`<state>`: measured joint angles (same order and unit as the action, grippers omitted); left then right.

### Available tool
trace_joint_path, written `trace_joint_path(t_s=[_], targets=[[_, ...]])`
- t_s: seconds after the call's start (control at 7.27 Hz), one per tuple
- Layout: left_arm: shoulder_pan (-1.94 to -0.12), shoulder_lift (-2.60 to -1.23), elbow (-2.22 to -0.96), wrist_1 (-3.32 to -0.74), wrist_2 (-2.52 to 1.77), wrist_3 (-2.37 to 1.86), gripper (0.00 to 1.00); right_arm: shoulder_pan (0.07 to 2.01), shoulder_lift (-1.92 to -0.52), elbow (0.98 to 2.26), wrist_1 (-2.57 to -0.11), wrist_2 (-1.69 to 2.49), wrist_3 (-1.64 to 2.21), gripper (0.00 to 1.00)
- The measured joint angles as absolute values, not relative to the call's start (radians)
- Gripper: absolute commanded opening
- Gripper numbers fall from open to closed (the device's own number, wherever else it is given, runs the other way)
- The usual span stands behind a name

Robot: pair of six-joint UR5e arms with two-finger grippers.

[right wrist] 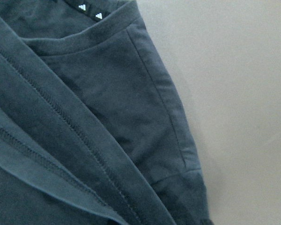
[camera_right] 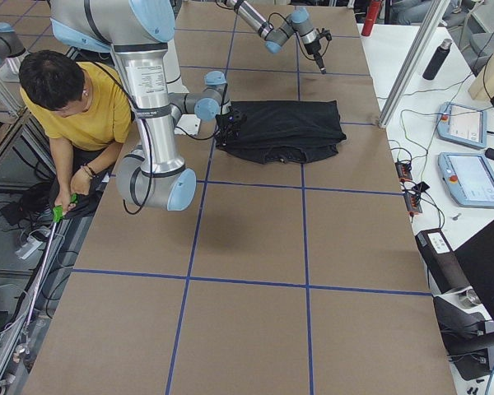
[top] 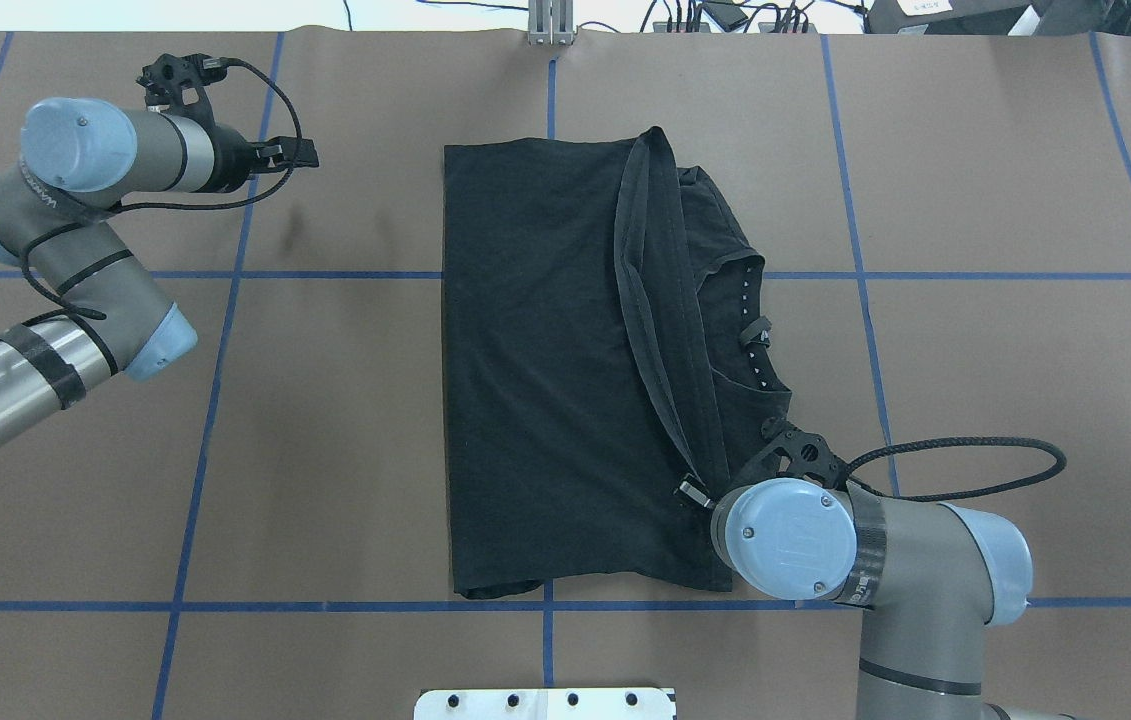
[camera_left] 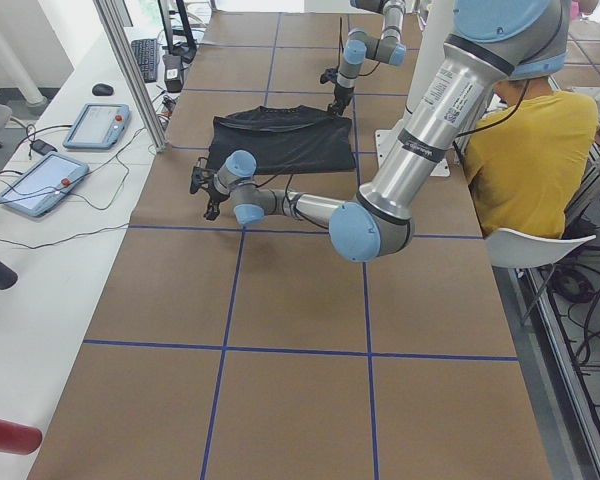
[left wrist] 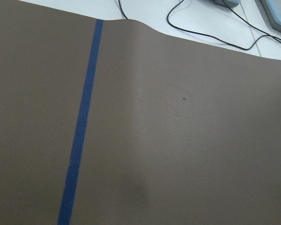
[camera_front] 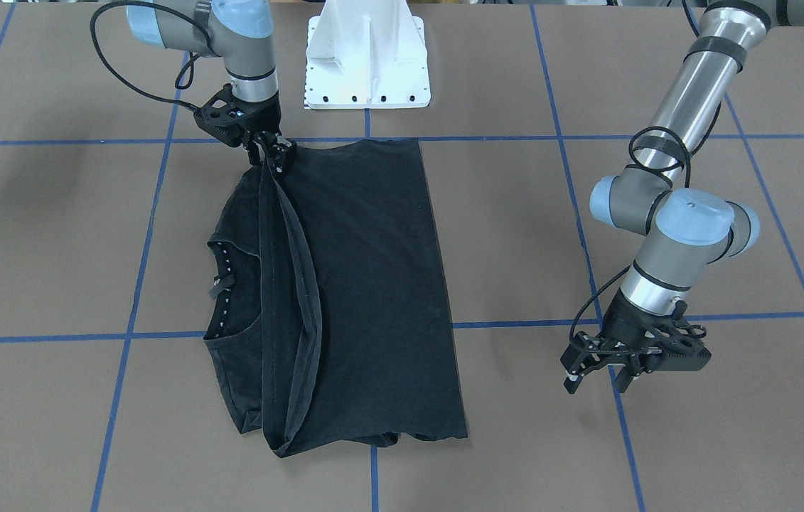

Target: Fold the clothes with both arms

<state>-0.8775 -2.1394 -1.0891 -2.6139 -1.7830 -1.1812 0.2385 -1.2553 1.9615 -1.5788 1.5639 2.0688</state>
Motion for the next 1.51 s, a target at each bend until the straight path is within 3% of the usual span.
trace_joint_path(t_s=[0.41, 0.55, 0.83, 1.1, 1.51], targets=[[-0.878, -2.139, -1.090, -2.614, -1.783, -1.181, 0.99, 0.237, -1.261, 1.959, -1.580, 1.568, 2.070, 0.67], [-0.878, -2.139, -1.090, -2.614, -1.782, -1.181, 0.99, 0.236, -1.263, 1.958, -1.580, 1.568, 2.070, 0.64], [-0.879, -2.139, -1.091, -2.614, -1.780, -1.181, 0.99, 0.235, -1.265, 1.956, -1.580, 1.568, 2.070, 0.42], [-0.879, -2.137, -1.092, -2.614, -1.780, -1.181, 0.98, 0.235, -1.266, 1.951, -1.580, 1.568, 2.072, 0.01], [-0.879, -2.138, -1.092, -2.614, -1.780, -1.181, 0.98, 0.235, -1.266, 1.949, -1.581, 1.576, 2.079, 0.00]])
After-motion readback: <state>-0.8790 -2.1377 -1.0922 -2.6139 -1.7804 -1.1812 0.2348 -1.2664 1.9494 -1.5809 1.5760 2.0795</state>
